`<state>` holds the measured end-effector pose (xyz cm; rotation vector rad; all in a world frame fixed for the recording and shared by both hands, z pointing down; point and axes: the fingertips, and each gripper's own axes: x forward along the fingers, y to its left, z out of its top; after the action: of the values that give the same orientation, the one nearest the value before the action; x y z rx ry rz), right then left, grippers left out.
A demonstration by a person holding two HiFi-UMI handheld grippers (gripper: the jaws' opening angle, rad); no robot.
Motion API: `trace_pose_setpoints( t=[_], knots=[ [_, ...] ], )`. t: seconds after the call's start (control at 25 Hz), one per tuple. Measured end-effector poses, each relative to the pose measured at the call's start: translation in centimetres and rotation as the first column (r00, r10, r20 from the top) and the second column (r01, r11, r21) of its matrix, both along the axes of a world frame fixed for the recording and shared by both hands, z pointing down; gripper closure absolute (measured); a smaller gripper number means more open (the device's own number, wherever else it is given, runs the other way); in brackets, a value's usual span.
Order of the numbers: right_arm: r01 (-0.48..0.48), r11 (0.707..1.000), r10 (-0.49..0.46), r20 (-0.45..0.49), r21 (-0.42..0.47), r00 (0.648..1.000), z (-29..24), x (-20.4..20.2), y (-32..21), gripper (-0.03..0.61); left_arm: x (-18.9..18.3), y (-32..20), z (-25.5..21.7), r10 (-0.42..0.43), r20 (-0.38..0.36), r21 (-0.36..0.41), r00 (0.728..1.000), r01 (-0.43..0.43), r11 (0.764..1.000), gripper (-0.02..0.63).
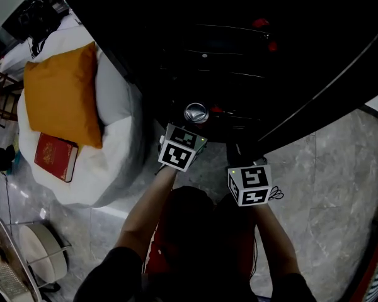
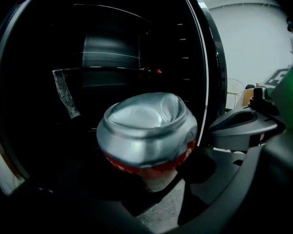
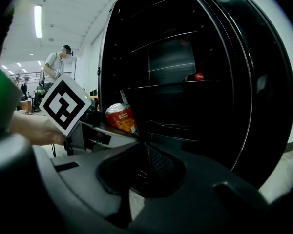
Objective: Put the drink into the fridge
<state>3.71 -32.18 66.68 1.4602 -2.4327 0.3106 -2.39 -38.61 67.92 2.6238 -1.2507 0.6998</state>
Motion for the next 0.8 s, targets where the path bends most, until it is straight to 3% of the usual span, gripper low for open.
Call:
trace_pose_setpoints(
  t=[0.44, 0.8],
  knots=[
    [-0.008, 1.000, 0.008, 0.011, 0.005, 1.000, 1.2, -0.5, -1.6, 0.560, 0.6, -3.4, 2.1, 0.020, 0.008, -0.040, 1.000, -0.020, 0.999, 0.267],
    [-0.023, 0.999, 0.023, -0.010, -0.027, 1.000, 2.8, -0.4, -1.4, 0.560, 0.4, -5.0, 3.5, 0.007, 0.066, -0.064, 0.998, -0.003, 0.998, 0.267]
  ],
)
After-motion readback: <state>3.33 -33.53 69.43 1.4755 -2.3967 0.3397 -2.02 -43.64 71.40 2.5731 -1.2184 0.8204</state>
